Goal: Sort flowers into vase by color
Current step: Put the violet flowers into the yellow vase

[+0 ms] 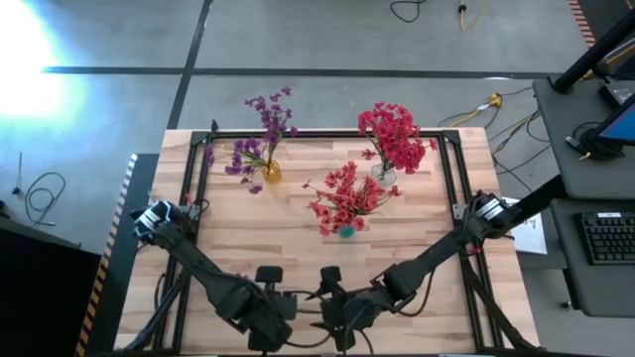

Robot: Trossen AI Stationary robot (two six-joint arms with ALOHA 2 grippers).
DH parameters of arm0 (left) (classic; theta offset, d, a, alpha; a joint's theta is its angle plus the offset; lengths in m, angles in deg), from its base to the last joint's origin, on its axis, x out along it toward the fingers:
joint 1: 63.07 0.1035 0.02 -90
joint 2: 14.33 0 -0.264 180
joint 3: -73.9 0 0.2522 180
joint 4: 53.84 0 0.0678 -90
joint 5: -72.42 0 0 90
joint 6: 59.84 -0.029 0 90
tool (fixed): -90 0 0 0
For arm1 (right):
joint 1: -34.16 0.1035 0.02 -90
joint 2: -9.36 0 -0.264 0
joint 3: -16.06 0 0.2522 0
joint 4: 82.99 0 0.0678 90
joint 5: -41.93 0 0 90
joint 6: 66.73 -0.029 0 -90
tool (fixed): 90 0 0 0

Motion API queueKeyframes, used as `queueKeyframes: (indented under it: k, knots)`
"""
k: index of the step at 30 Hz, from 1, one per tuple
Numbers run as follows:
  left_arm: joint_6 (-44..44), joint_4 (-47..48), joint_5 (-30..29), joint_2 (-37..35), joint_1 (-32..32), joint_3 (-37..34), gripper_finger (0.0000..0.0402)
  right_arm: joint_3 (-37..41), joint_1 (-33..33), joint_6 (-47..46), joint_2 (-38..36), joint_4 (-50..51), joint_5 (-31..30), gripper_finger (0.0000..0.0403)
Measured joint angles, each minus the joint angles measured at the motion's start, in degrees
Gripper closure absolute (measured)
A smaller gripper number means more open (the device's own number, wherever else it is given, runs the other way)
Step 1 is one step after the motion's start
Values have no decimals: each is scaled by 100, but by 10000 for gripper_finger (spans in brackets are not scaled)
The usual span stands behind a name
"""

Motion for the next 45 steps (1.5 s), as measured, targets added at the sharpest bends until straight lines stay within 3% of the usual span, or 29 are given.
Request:
queueKeyframes:
  k: [7,12,21,28,32,39,45]
  knots:
    - [-34,567,-448,341,70,671,401,-22,-60,-235,48,33,-6,133]
    - [-33,662,-542,431,69,830,401,-22,-68,-348,50,222,-3,163]
    - [-189,652,-734,429,76,895,401,-20,-93,-658,50,541,-3,262]
    - [-203,642,-741,428,76,895,398,-20,-93,-754,50,631,-10,373]
    - [-196,672,-743,423,74,908,364,-20,-102,-739,50,719,-16,387]
    - [-589,1009,-810,416,74,1401,266,-18,-93,-759,48,852,-3,389]
    - [-699,1818,-1373,404,-11,2078,217,-14,-49,-1023,-142,1901,1,390]
